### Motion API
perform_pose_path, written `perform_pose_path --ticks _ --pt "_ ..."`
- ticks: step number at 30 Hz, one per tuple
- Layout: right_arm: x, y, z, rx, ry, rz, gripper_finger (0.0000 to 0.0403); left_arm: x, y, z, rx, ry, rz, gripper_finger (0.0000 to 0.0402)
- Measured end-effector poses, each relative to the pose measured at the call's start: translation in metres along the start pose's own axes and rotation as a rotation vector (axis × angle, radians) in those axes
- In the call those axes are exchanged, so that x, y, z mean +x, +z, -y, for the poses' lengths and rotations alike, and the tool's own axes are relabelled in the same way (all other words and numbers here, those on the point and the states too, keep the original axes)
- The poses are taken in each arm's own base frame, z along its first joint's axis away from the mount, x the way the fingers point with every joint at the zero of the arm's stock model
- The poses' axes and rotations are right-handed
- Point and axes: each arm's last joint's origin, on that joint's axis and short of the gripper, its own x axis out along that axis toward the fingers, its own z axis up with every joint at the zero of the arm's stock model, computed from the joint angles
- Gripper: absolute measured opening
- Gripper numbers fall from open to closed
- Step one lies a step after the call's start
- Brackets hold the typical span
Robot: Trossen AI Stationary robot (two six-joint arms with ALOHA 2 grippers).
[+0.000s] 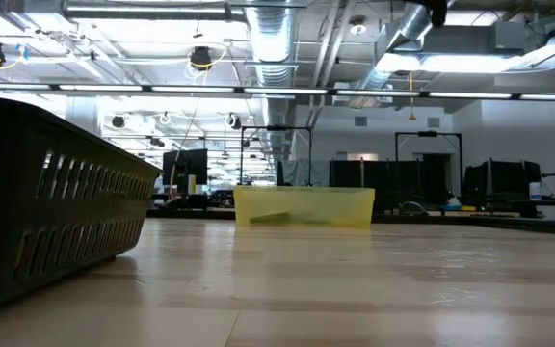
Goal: Pick & Place School Supplies
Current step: Return to Home Position
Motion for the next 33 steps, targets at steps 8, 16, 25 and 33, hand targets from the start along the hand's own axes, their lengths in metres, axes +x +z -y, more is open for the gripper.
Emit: perform_pose_path --ticks 8,16,25,33 --pt "0.007 -0.002 -0.018 -0.044 0.319 -0.049 0.0155 -0.017 0.016 0.007 -0.008 -0.168 0.044 0.0134" --pt "-0.033 -0.006 -0.028 -0.142 0.55 0.005 0.0173 -0.074 0.035 0.006 0.264 -0.349 0.158 0.0135" --pt "-0.129 -0.073 -0.006 -0.122 0.432 0.244 0.0177 -0.142 -0.007 -0.039 0.244 -0.299 0.291 0.0134" --pt "-0.151 -0.093 0.004 -0.102 0.282 0.232 0.0178 -0.165 -0.038 -0.065 0.257 -0.245 0.368 0.0134"
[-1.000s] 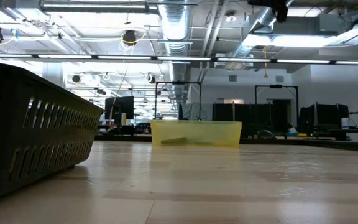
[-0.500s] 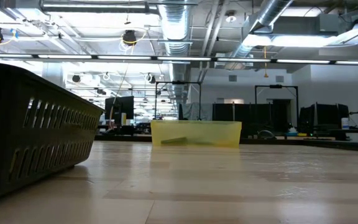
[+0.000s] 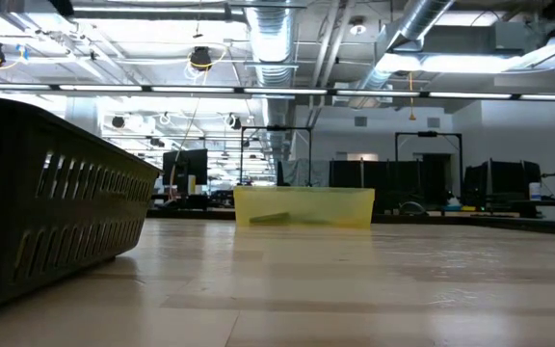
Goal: Pick & Place School Supplies
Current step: Return to Home Position
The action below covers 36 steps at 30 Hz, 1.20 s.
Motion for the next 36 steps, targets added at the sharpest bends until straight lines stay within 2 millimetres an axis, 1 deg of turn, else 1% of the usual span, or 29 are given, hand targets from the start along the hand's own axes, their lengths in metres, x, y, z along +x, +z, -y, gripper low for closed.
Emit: perform_pose_path --ticks 1,3,4,6,7,9,11,14,15,16,18,19,22,25,27,30,34,36 --pt "-0.006 0.0 -0.001 -0.001 -0.011 0.024 0.0178 0.0 -0.005 -0.001 0.0 0.005 -0.014 0.0134" --pt "-0.007 0.001 -0.002 0.006 0.014 -0.012 0.0177 0.0 -0.005 -0.001 -0.022 0.005 -0.015 0.0134" --pt "-0.011 0.004 -0.004 0.009 0.024 -0.027 0.0176 0.0 -0.007 -0.001 -0.035 0.007 -0.028 0.0134" --pt "-0.023 0.019 -0.009 -0.005 0.051 0.041 0.0175 0.001 -0.012 -0.001 -0.043 0.012 -0.041 0.0136" --pt "-0.024 0.022 -0.01 -0.009 0.062 0.063 0.0174 0.001 -0.014 -0.002 -0.041 0.012 -0.046 0.0136" --pt "-0.024 0.017 -0.009 -0.001 0.043 0.01 0.0173 0.001 -0.011 -0.001 -0.041 0.007 -0.035 0.0136" --pt "-0.025 0.021 -0.01 -0.022 0.043 0.036 0.0172 0.001 -0.009 -0.001 -0.044 0.005 -0.011 0.0135" --pt "-0.02 0.016 -0.008 -0.025 0.047 0.036 0.0171 0.001 -0.015 -0.002 -0.043 0.006 -0.046 0.0134" --pt "-0.017 0.01 -0.006 -0.017 0.037 -0.003 0.0171 0.001 -0.014 -0.001 -0.045 0.003 -0.035 0.0134" --pt "-0.013 0.007 -0.005 -0.017 0.031 0.0 0.0172 0.001 -0.014 -0.001 -0.048 0.001 -0.016 0.0135" --pt "-0.004 0.001 -0.002 -0.022 0.034 0.032 0.0174 0.002 -0.025 -0.003 -0.045 0.006 -0.025 0.0136" --pt "0.002 -0.006 0.001 -0.013 0.037 0.027 0.0175 0.002 -0.035 -0.004 -0.046 0.008 -0.04 0.0136" --pt "0.022 -0.038 0.012 0.032 0.018 -0.048 0.0177 0.001 -0.067 -0.008 -0.101 0.021 -0.014 0.0135" --pt "0.036 -0.068 0.021 0.063 0.0 -0.105 0.0179 -0.006 -0.101 -0.013 -0.124 0.02 0.005 0.0134" --pt "0.042 -0.089 0.027 0.099 -0.039 -0.172 0.0183 -0.006 -0.108 -0.014 -0.139 0.05 -0.045 0.0135" --pt "0.047 -0.113 0.034 0.137 -0.065 -0.245 0.0192 -0.007 -0.116 -0.015 -0.136 0.068 -0.117 0.0136" --pt "0.052 -0.134 0.037 0.155 -0.049 -0.284 0.0208 -0.008 -0.126 -0.017 -0.201 0.098 -0.217 0.0136" --pt "0.055 -0.141 0.038 0.167 -0.035 -0.273 0.0216 -0.009 -0.128 -0.017 -0.244 0.099 -0.24 0.0136"
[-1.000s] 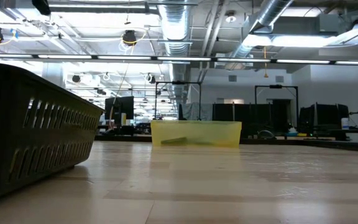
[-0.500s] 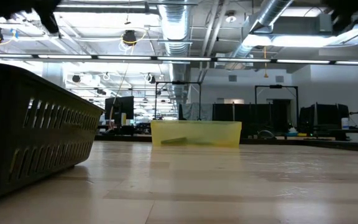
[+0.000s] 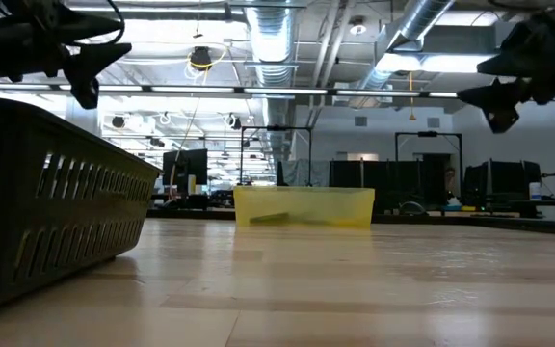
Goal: Pick & Place School Supplies
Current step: Return to Home Position
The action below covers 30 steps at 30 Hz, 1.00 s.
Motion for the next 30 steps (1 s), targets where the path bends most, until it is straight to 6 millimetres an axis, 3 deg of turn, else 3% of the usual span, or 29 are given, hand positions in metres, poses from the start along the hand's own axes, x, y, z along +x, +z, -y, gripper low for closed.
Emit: perform_pose_path --ticks 4,11,30 --pt "0.009 -0.018 0.005 -0.004 0.024 -0.022 0.0228 0.0 -0.002 0.002 0.032 -0.027 -0.024 0.0135" --pt "0.01 -0.018 0.002 -0.078 0.055 -0.031 0.0234 0.0 -0.007 0.0 0.052 -0.004 -0.073 0.0135" --pt "0.01 -0.02 -0.002 -0.015 0.095 -0.049 0.0233 0.0 -0.007 0.0 0.088 -0.005 -0.074 0.0135"
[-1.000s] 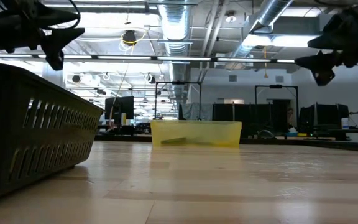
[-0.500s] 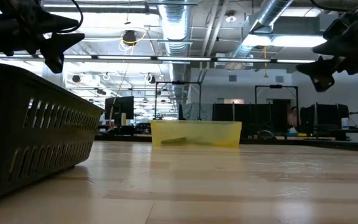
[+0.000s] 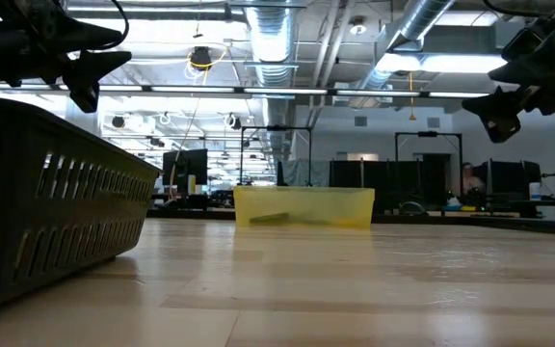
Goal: Pick & Place School Supplies
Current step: Return to Home Position
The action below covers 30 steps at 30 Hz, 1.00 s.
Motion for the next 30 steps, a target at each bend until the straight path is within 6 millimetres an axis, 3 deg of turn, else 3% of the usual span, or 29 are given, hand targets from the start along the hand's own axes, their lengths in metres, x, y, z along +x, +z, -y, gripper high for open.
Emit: perform_pose_path --ticks 11,19,30 --pt "0.0 0.0 0.0 -0.001 0.004 -0.001 0.0233 0.001 -0.003 0.0 0.006 0.007 -0.031 0.0135" --pt "0.0 0.0 0.0 0.0 0.001 -0.002 0.0233 0.004 -0.019 -0.004 0.035 0.047 -0.198 0.0135" --pt "-0.001 0.002 0.006 0.009 -0.066 0.021 0.0233 -0.002 -0.007 -0.001 0.01 0.004 -0.068 0.0135"
